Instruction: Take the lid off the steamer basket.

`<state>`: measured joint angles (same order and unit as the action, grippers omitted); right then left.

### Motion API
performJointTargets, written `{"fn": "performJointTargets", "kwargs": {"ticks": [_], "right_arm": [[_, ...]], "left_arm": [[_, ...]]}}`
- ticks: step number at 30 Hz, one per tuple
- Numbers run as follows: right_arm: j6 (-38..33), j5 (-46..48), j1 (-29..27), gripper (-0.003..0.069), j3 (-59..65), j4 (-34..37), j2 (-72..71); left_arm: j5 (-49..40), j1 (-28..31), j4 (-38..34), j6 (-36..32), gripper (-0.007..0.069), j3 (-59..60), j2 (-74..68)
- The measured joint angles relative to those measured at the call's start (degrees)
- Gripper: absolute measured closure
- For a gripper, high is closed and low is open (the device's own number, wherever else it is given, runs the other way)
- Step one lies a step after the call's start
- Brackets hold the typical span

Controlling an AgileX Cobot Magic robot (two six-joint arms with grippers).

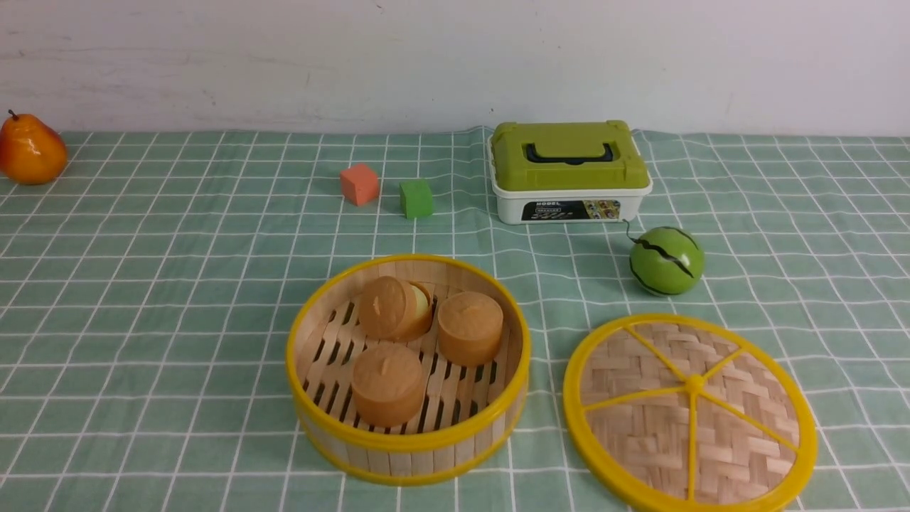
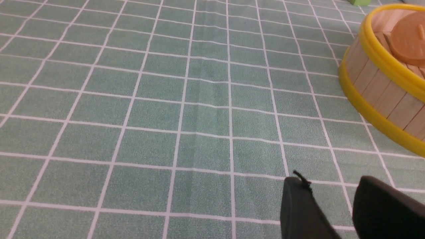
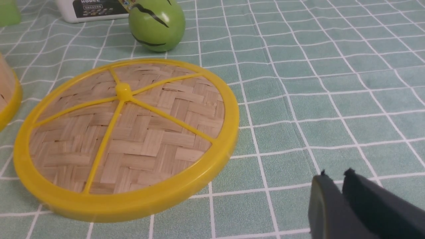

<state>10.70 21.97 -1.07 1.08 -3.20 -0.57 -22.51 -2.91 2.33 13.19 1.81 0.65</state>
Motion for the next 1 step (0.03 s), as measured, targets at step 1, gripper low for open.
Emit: {"fn": "performJointTargets", "kwargs": {"ticks": [1], "right_arm": [[0.0, 0.0, 0.0, 0.0603, 0.0, 0.0, 0.0]], "left_arm": [[0.0, 0.0, 0.0, 0.0, 0.0386, 0.0, 0.0]]}}
